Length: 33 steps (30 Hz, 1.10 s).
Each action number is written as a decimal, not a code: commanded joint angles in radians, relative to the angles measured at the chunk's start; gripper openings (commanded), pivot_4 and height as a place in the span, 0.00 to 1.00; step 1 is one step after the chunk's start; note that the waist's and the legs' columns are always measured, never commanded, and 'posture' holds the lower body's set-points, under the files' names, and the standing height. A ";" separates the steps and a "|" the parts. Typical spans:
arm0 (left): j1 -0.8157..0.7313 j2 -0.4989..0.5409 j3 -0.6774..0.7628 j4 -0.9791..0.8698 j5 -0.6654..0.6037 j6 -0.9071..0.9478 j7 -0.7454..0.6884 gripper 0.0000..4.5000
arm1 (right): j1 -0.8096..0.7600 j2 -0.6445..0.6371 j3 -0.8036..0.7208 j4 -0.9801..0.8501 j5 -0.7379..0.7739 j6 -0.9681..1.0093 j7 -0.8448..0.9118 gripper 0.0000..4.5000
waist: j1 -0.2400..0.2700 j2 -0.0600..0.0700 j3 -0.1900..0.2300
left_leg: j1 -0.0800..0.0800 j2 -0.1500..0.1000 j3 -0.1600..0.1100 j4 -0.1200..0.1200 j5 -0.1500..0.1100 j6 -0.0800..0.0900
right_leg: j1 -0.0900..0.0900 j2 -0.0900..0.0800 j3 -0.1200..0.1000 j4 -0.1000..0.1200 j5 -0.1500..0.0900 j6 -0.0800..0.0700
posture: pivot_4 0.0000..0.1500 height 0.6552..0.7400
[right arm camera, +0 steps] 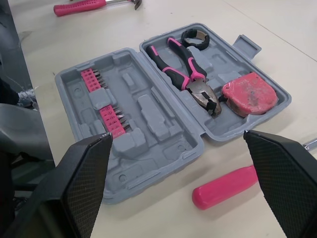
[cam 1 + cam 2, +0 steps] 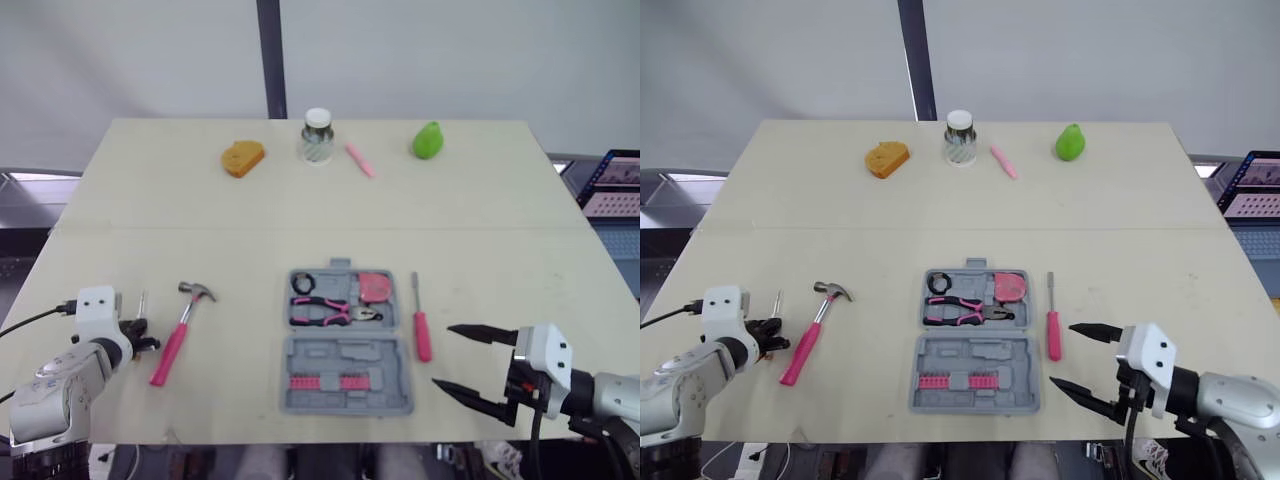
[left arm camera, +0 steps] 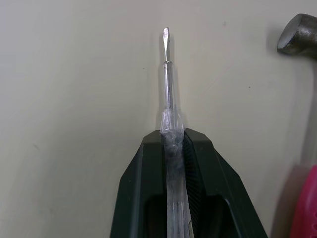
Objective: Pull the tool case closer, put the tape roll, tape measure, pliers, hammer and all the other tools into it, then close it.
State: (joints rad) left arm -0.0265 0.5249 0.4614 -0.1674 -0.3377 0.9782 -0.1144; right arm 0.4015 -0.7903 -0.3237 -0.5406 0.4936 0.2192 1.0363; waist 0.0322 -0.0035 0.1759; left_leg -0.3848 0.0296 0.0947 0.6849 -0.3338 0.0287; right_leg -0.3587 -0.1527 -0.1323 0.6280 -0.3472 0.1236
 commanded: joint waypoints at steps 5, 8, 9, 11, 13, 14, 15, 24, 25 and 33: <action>0.029 0.026 0.002 -0.008 0.034 -0.023 -0.020 0.00 | 0.006 -0.002 -0.048 -0.014 0.020 -0.013 0.004 1.00 | -0.001 0.002 -0.001 | 0.001 0.000 0.000 0.000 0.000 0.000 | 0.000 0.000 0.000 0.000 0.000 0.000 | 1.00 0.47; 0.059 0.088 0.016 -0.050 0.037 -0.038 -0.071 0.00 | 0.020 -0.005 -0.073 0.003 0.030 -0.022 0.027 1.00 | -0.005 0.000 0.000 | 0.000 0.001 0.000 0.000 0.000 0.000 | 0.000 0.001 0.000 0.000 0.000 0.000 | 1.00 0.47; 0.067 0.109 0.022 -0.058 0.033 -0.041 -0.091 0.00 | 0.022 -0.006 -0.079 0.006 0.034 -0.024 0.035 1.00 | -0.006 -0.001 0.000 | 0.000 0.001 0.000 0.000 0.000 0.000 | 0.000 0.001 0.000 0.000 0.000 0.000 | 1.00 0.47; 0.082 0.162 0.026 -0.071 0.022 -0.063 -0.155 0.00 | 0.021 -0.007 -0.089 0.012 0.044 -0.026 0.050 1.00 | -0.008 -0.002 0.000 | 0.000 0.001 0.000 0.000 0.000 0.000 | 0.000 0.002 0.000 0.000 0.000 0.000 | 1.00 0.47; 0.081 0.205 0.024 -0.075 -0.011 -0.063 -0.232 0.00 | 0.013 -0.008 -0.090 0.021 0.048 -0.031 0.061 1.00 | -0.008 -0.002 0.000 | 0.000 0.001 0.000 0.000 0.000 0.000 | 0.000 0.001 0.000 0.000 0.000 0.000 | 1.00 0.47; 0.075 0.226 0.017 -0.080 -0.033 -0.057 -0.276 0.00 | 0.008 -0.007 -0.088 0.026 0.047 -0.035 0.066 1.00 | -0.008 -0.001 0.000 | 0.000 0.001 0.000 0.000 0.000 0.000 | -0.001 0.001 0.000 -0.001 0.000 0.000 | 1.00 0.47; 0.066 0.242 0.011 -0.084 -0.051 -0.063 -0.315 0.00 | 0.002 -0.005 -0.085 0.030 0.047 -0.041 0.070 1.00 | -0.007 -0.001 0.000 | 0.000 0.001 0.000 0.000 0.000 0.000 | -0.001 0.001 0.001 -0.001 0.000 0.000 | 1.00 0.47; 0.039 0.391 -0.238 -0.213 -0.076 -0.138 -0.583 0.00 | 0.003 0.008 -0.052 0.013 0.050 -0.079 0.097 1.00 | -0.007 -0.001 0.001 | -0.001 0.001 0.000 0.000 0.000 -0.001 | -0.001 0.001 0.001 -0.001 0.000 -0.001 | 1.00 0.47; 0.022 0.400 -0.273 -0.223 -0.067 -0.147 -0.596 0.00 | 0.000 0.009 -0.046 0.012 0.049 -0.080 0.094 1.00 | -0.007 -0.001 0.001 | -0.001 0.001 0.000 0.000 0.000 -0.001 | -0.001 0.001 0.001 -0.001 0.000 -0.001 | 1.00 0.47; -0.152 0.432 -0.509 -0.321 -0.052 -0.144 -0.690 0.00 | -0.006 -0.001 -0.034 0.042 0.008 -0.111 0.095 1.00 | -0.006 -0.001 0.001 | -0.001 0.001 0.001 0.000 0.000 -0.001 | -0.001 0.002 0.000 0.000 0.000 -0.001 | 1.00 0.47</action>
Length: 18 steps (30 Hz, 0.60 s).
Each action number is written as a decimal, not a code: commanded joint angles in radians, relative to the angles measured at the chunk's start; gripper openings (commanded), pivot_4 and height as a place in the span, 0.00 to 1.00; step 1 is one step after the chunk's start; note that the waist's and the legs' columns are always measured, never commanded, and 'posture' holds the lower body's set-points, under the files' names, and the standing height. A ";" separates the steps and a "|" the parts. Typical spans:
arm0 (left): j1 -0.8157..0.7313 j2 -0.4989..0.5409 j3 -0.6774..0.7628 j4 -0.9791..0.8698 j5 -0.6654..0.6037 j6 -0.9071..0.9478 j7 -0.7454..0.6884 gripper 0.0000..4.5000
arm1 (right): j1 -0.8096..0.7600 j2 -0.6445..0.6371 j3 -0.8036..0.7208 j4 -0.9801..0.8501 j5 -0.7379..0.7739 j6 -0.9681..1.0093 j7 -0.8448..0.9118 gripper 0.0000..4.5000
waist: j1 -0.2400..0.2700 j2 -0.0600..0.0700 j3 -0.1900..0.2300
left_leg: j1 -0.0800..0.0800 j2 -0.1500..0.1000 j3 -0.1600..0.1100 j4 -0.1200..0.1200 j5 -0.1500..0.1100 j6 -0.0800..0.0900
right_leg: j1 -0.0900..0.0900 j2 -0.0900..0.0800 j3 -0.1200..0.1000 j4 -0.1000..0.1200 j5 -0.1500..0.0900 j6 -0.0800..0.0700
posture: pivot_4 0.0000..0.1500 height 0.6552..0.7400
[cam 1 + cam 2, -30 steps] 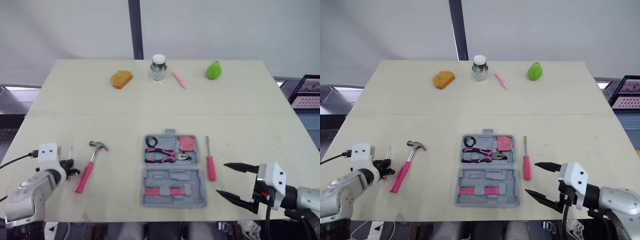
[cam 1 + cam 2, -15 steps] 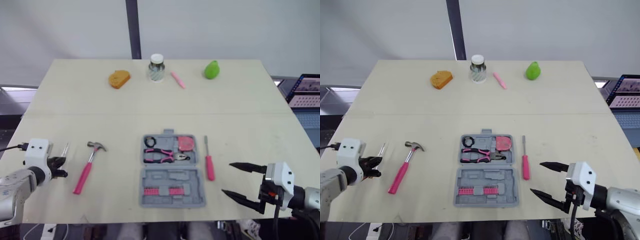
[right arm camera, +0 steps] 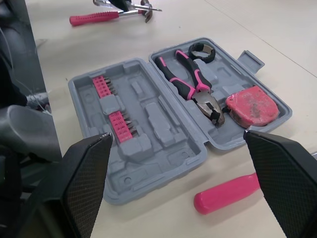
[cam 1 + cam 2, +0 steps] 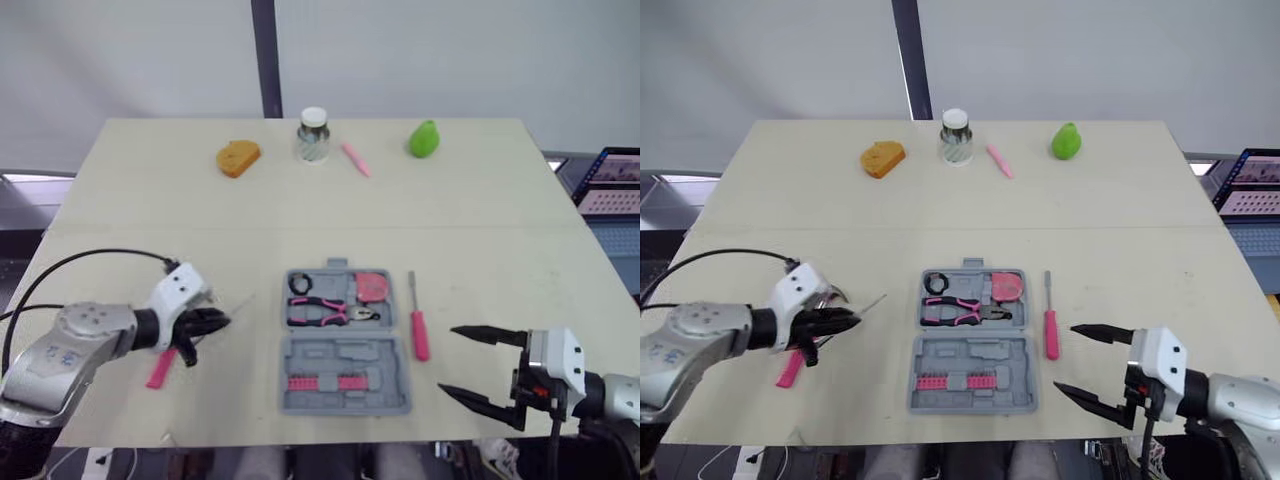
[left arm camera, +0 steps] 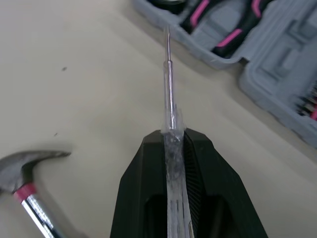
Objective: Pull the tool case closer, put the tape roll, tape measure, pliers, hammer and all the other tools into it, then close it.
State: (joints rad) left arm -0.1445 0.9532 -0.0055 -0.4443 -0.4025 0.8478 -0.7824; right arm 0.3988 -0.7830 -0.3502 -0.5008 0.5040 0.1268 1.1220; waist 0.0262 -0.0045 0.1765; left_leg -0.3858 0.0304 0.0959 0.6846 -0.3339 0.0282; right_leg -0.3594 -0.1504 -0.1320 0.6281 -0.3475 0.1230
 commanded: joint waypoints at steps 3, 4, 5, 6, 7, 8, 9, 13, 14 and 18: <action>-0.085 -0.021 -0.106 -0.066 0.018 -0.020 -0.036 0.00 | 0.001 -0.014 -0.015 0.001 0.000 -0.014 0.014 1.00 | 0.000 0.000 0.000 | 0.000 0.000 0.001 0.000 0.000 0.001 | 0.000 0.001 -0.001 0.000 0.000 0.000 | 1.00 0.47; -0.099 -0.025 -0.131 -0.071 0.027 -0.031 -0.045 0.00 | 0.001 -0.016 -0.016 0.001 -0.001 -0.012 0.015 1.00 | 0.000 0.000 0.000 | 0.000 0.000 0.001 0.000 0.000 0.001 | 0.000 0.001 -0.001 0.000 0.000 0.000 | 1.00 0.47; -0.110 -0.028 -0.149 -0.073 0.034 -0.038 -0.051 0.00 | -0.001 -0.017 -0.015 0.001 -0.001 -0.010 0.014 1.00 | 0.000 0.000 0.000 | 0.000 0.000 0.001 0.000 0.001 0.001 | 0.000 0.001 -0.001 0.000 0.000 0.000 | 1.00 0.47; -0.118 -0.030 -0.159 -0.073 0.037 -0.041 -0.055 0.00 | -0.002 -0.019 -0.014 0.000 -0.001 -0.008 0.013 1.00 | 0.000 0.000 0.000 | 0.000 0.000 0.001 0.000 0.001 0.001 | 0.000 0.001 -0.001 0.000 0.000 0.000 | 1.00 0.47; -0.135 -0.034 -0.180 -0.074 0.043 -0.042 -0.061 0.00 | -0.005 -0.021 -0.012 0.002 -0.002 -0.006 0.012 1.00 | 0.000 0.000 0.000 | 0.000 0.000 0.001 0.000 0.001 0.001 | 0.000 0.001 -0.001 0.000 0.000 0.000 | 1.00 0.47; -0.155 -0.040 -0.204 -0.075 0.050 -0.041 -0.068 0.00 | -0.009 -0.023 -0.010 0.004 -0.003 -0.004 0.012 1.00 | 0.000 0.000 0.000 | 0.000 0.000 0.001 0.000 0.001 0.001 | 0.000 0.001 -0.001 0.000 0.000 0.000 | 1.00 0.47; -0.170 -0.042 -0.223 -0.075 0.057 -0.044 -0.077 0.00 | -0.012 -0.025 -0.007 0.007 -0.005 -0.002 0.011 1.00 | 0.001 0.000 0.000 | 0.000 0.000 0.001 0.000 0.001 0.001 | 0.000 0.001 -0.001 0.000 0.000 0.000 | 1.00 0.47; -0.232 -0.069 -0.292 -0.066 0.093 -0.047 -0.085 0.00 | -0.013 -0.027 -0.002 0.002 -0.008 0.003 0.007 1.00 | 0.001 0.000 0.000 | 0.000 0.000 0.001 0.000 0.001 0.001 | 0.000 0.001 -0.001 0.000 0.000 0.000 | 1.00 0.47; -0.250 -0.081 -0.310 -0.064 0.100 -0.043 -0.087 0.00 | -0.011 -0.027 -0.002 -0.001 -0.007 0.005 0.006 1.00 | 0.002 0.000 0.000 | 0.000 0.000 0.001 0.000 0.001 0.001 | 0.000 0.001 -0.001 0.000 0.000 0.000 | 1.00 0.47; -0.320 -0.104 -0.388 -0.062 0.137 -0.034 -0.114 0.00 | 0.004 -0.027 -0.012 -0.007 -0.008 0.006 0.005 1.00 | 0.007 0.000 0.000 | -0.001 -0.001 0.001 0.001 0.002 0.002 | 0.000 0.001 -0.002 0.000 0.001 0.001 | 1.00 0.47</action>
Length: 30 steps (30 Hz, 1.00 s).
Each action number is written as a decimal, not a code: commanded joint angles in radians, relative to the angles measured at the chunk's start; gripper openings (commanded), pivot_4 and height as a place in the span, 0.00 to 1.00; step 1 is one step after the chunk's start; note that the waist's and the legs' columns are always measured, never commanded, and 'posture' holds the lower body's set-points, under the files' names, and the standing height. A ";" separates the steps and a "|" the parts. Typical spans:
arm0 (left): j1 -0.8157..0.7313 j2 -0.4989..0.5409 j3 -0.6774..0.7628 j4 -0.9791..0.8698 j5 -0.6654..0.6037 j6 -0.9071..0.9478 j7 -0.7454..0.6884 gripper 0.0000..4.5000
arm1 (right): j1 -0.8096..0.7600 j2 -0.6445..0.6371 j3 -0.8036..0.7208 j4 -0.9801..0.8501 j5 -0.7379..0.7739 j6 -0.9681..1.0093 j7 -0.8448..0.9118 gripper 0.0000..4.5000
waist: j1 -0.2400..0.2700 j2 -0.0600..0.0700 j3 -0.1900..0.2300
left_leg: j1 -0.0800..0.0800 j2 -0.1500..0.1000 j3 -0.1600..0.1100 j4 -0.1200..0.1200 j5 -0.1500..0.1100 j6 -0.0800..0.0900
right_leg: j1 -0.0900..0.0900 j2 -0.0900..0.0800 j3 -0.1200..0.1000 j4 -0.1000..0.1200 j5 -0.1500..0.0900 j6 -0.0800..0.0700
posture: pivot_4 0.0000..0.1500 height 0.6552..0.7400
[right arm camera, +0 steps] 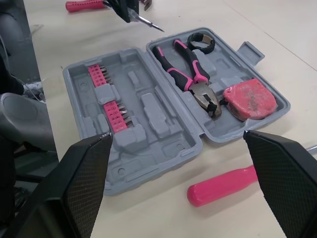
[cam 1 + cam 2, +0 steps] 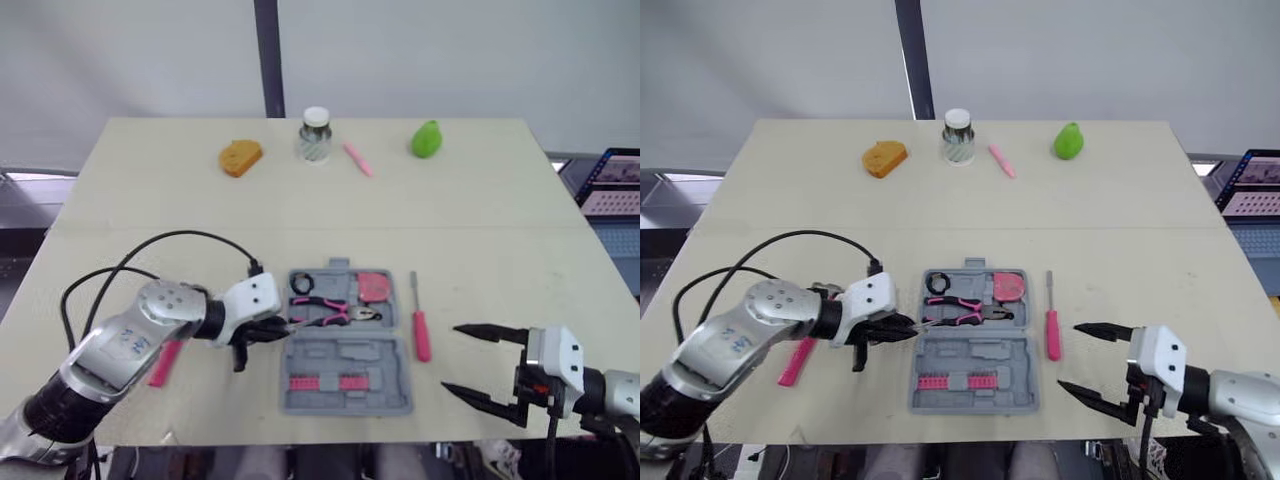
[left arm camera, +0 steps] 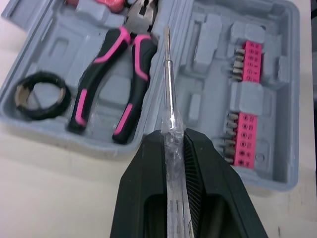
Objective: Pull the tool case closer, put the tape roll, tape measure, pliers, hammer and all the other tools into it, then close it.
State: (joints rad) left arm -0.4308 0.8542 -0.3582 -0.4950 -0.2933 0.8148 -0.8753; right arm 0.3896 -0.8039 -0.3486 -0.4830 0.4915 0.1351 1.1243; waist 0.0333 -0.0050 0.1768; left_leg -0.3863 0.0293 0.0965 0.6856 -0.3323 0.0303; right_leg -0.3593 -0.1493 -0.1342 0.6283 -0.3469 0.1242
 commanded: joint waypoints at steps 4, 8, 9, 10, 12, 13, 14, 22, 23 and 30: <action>-0.091 -0.031 -0.093 0.000 0.052 0.013 -0.044 0.00 | 0.028 -0.007 -0.024 -0.029 0.006 -0.002 -0.002 1.00 | 0.001 0.000 0.000 | 0.000 0.000 0.000 0.000 0.000 0.000 | 0.000 0.000 0.000 0.000 0.000 0.000 | 1.00 0.47; -0.131 -0.074 -0.143 0.030 0.084 0.003 -0.050 0.00 | 0.046 -0.004 -0.036 -0.034 0.005 -0.006 -0.005 1.00 | 0.002 0.000 0.000 | 0.000 0.000 0.000 0.000 0.000 0.000 | 0.000 0.000 -0.001 0.000 0.000 0.000 | 1.00 0.47; -0.133 -0.080 -0.149 0.035 0.090 0.002 -0.052 0.00 | 0.051 -0.004 -0.040 -0.037 0.005 -0.007 -0.006 1.00 | 0.003 0.000 0.000 | 0.000 0.000 0.000 0.000 0.000 0.000 | 0.000 0.000 -0.001 0.000 0.000 0.000 | 1.00 0.47; -0.132 -0.082 -0.158 0.041 0.099 -0.004 -0.054 0.00 | 0.056 -0.003 -0.043 -0.039 0.006 -0.007 -0.008 1.00 | 0.003 0.000 0.000 | 0.000 0.000 0.000 0.001 0.000 0.000 | 0.000 0.000 -0.001 0.001 0.000 0.000 | 1.00 0.47; -0.130 -0.088 -0.182 0.050 0.123 -0.013 -0.053 0.00 | 0.065 -0.003 -0.047 -0.043 0.004 -0.009 -0.010 1.00 | 0.006 0.000 0.000 | 0.000 0.000 0.000 0.001 0.000 0.000 | 0.000 0.000 -0.001 0.000 0.000 0.000 | 1.00 0.47; -0.132 -0.096 -0.199 0.059 0.139 -0.019 -0.049 0.00 | 0.070 -0.003 -0.051 -0.045 0.004 -0.008 -0.012 1.00 | 0.007 0.000 0.000 | 0.000 0.000 0.000 0.001 0.000 0.000 | 0.000 0.000 -0.001 0.000 0.000 0.000 | 1.00 0.47; -0.134 -0.105 -0.210 0.068 0.151 -0.021 -0.044 0.00 | 0.073 -0.003 -0.053 -0.046 0.005 -0.009 -0.013 1.00 | 0.008 0.000 0.000 | 0.000 0.000 0.000 0.001 0.000 0.000 | 0.000 0.000 -0.001 0.001 0.000 0.000 | 1.00 0.47; -0.184 -0.199 -0.270 0.152 0.228 -0.021 -0.044 0.00 | 0.084 -0.001 -0.061 -0.056 0.004 -0.005 -0.023 1.00 | 0.020 0.000 0.000 | -0.001 0.000 0.000 0.004 0.000 0.001 | 0.000 0.000 -0.001 0.001 0.000 0.001 | 1.00 0.47; -0.188 -0.206 -0.273 0.157 0.233 -0.022 -0.048 0.00 | 0.086 -0.001 -0.062 -0.057 0.005 -0.005 -0.024 1.00 | 0.020 0.000 0.000 | -0.002 0.000 -0.001 0.004 0.000 0.001 | 0.000 0.000 -0.001 0.001 0.000 0.001 | 1.00 0.47; -0.226 -0.238 -0.321 0.190 0.272 -0.045 -0.087 0.00 | 0.098 -0.001 -0.072 -0.063 0.006 -0.005 -0.030 1.00 | 0.019 0.000 0.000 | -0.002 0.000 -0.001 0.005 0.000 0.001 | 0.000 0.001 -0.001 0.002 0.000 0.001 | 1.00 0.47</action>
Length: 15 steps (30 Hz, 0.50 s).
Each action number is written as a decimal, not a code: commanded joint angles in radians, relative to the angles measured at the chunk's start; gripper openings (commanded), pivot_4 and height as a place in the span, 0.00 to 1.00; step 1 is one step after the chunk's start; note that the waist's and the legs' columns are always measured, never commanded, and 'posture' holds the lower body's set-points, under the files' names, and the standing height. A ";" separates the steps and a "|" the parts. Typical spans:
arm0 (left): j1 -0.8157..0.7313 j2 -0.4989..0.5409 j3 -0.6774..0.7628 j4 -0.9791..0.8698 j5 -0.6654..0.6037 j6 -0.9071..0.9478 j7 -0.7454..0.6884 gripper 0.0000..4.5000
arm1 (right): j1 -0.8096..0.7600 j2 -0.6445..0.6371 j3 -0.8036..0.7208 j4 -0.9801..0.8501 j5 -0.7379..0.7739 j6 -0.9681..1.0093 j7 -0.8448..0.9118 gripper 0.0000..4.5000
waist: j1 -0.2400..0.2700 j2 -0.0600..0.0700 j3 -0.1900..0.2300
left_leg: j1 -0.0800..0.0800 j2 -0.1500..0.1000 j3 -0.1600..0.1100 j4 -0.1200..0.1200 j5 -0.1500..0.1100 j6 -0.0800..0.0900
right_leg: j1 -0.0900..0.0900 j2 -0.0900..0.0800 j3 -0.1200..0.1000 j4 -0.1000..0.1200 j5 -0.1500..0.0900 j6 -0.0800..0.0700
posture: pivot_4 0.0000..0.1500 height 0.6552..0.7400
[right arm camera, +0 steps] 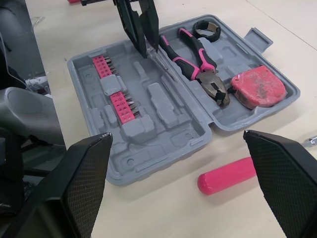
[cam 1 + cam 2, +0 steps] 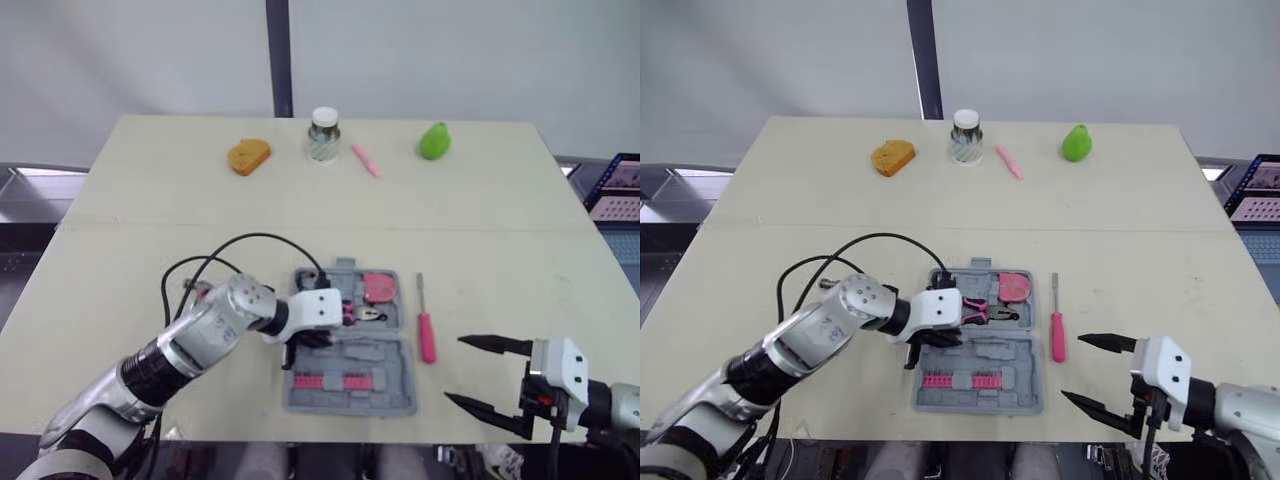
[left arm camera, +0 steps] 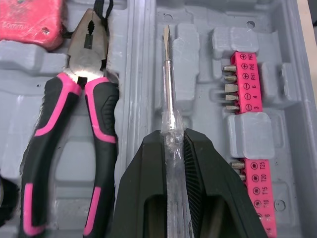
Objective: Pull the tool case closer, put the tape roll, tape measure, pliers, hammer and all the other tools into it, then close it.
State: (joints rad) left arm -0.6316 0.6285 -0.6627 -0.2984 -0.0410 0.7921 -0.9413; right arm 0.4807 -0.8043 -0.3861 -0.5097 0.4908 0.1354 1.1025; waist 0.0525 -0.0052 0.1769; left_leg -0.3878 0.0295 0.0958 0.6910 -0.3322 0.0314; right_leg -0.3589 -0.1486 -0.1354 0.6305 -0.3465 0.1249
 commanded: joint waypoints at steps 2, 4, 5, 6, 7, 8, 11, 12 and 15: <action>-0.036 -0.016 -0.029 0.004 0.031 -0.026 -0.034 0.00 | 0.010 0.000 -0.037 -0.039 0.007 -0.004 -0.009 1.00 | 0.001 0.000 0.000 | 0.000 0.000 0.000 0.000 0.000 0.000 | 0.000 0.000 0.000 0.000 0.000 0.000 | 1.00 0.47; -0.047 -0.015 -0.042 0.015 0.044 -0.037 -0.046 0.00 | 0.014 0.000 -0.040 -0.042 0.008 -0.002 -0.011 1.00 | 0.000 0.000 0.000 | 0.000 0.000 0.000 0.001 0.000 0.000 | 0.000 0.000 0.000 0.000 0.000 0.000 | 1.00 0.47; -0.051 -0.019 -0.046 0.020 0.050 -0.042 -0.050 0.00 | 0.016 0.000 -0.041 -0.044 0.008 0.000 -0.012 1.00 | 0.000 0.000 0.000 | 0.000 0.000 0.000 0.001 0.000 0.000 | 0.000 0.000 0.000 0.001 0.000 0.000 | 1.00 0.47; -0.055 -0.024 -0.048 0.026 0.055 -0.044 -0.053 0.00 | 0.017 0.001 -0.042 -0.045 0.008 0.000 -0.012 1.00 | 0.000 0.000 0.000 | 0.000 0.000 0.000 0.001 0.000 0.000 | 0.000 0.000 0.000 0.001 0.000 0.000 | 1.00 0.47; -0.058 -0.030 -0.050 0.031 0.059 -0.046 -0.057 0.00 | 0.017 0.000 -0.043 -0.045 0.008 0.000 -0.013 1.00 | 0.000 0.000 0.000 | 0.000 0.000 0.000 0.001 0.000 0.000 | 0.000 0.000 0.000 0.001 0.000 0.000 | 1.00 0.47; -0.063 -0.034 -0.054 0.037 0.066 -0.049 -0.060 0.00 | 0.017 0.000 -0.044 -0.045 0.007 0.001 -0.014 1.00 | 0.000 0.000 0.000 | 0.000 0.000 0.000 0.001 0.000 0.000 | 0.000 0.000 0.000 0.001 0.000 0.000 | 1.00 0.47; -0.075 -0.047 -0.060 0.054 0.082 -0.053 -0.064 0.00 | 0.015 -0.001 -0.045 -0.048 0.009 0.004 -0.018 1.00 | 0.001 0.000 0.000 | 0.000 0.000 0.000 0.002 0.000 0.001 | 0.000 0.000 0.000 0.001 0.000 0.000 | 1.00 0.47; -0.078 -0.053 -0.058 0.057 0.085 -0.049 -0.064 0.00 | 0.015 -0.001 -0.045 -0.049 0.009 0.005 -0.019 1.00 | 0.001 0.000 0.000 | 0.000 0.000 0.000 0.002 0.000 0.001 | 0.000 0.000 0.000 0.002 0.000 0.000 | 1.00 0.47; -0.088 -0.068 -0.054 0.068 0.097 -0.035 -0.061 0.00 | 0.009 -0.002 -0.042 -0.049 0.008 0.008 -0.023 1.00 | 0.000 0.000 0.000 | 0.000 0.000 0.000 0.002 0.000 0.001 | 0.000 0.000 0.000 0.002 0.000 0.000 | 1.00 0.47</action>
State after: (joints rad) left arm -0.7011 0.5684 -0.7254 -0.2191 0.0457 0.7553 -0.9980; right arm 0.4906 -0.8043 -0.3997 -0.5291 0.4910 0.1416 1.0892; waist 0.0527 -0.0052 0.1769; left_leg -0.3882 0.0294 0.0955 0.6932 -0.3326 0.0321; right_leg -0.3589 -0.1488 -0.1352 0.6329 -0.3465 0.1249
